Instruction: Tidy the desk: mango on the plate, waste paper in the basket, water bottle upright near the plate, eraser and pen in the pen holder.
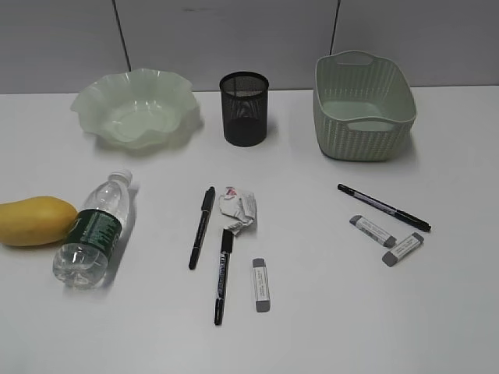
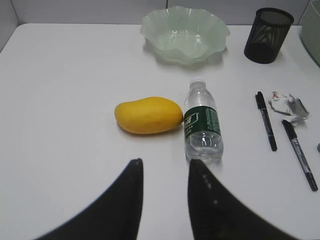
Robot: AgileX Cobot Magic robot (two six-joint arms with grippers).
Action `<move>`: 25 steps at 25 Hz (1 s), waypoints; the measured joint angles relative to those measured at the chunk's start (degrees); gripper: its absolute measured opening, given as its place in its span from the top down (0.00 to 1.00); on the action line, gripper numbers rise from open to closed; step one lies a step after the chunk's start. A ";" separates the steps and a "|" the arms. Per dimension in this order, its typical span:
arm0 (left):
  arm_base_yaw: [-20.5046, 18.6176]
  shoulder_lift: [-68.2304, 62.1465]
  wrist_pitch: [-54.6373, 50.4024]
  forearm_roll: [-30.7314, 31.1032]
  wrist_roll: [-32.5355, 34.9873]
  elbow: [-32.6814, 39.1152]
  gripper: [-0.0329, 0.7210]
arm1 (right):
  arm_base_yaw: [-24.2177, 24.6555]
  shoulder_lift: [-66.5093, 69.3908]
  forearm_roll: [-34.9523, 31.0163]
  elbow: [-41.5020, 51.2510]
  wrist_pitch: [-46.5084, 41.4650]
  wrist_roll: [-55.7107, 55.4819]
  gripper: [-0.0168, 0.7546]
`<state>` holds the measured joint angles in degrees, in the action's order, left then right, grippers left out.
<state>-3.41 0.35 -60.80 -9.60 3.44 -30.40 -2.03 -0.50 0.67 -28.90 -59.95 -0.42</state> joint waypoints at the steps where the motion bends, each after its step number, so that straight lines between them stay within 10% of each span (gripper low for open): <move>1: 0.00 0.00 0.00 0.00 0.00 0.00 0.64 | 0.00 0.00 0.00 0.00 0.00 0.00 0.47; 25: 0.00 0.00 0.00 0.00 0.00 0.00 0.64 | 0.00 0.00 0.05 0.00 0.04 0.00 0.47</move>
<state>-3.41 0.35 -60.80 -9.60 3.44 -30.40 -2.03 -0.50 0.72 -28.90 -59.90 -0.42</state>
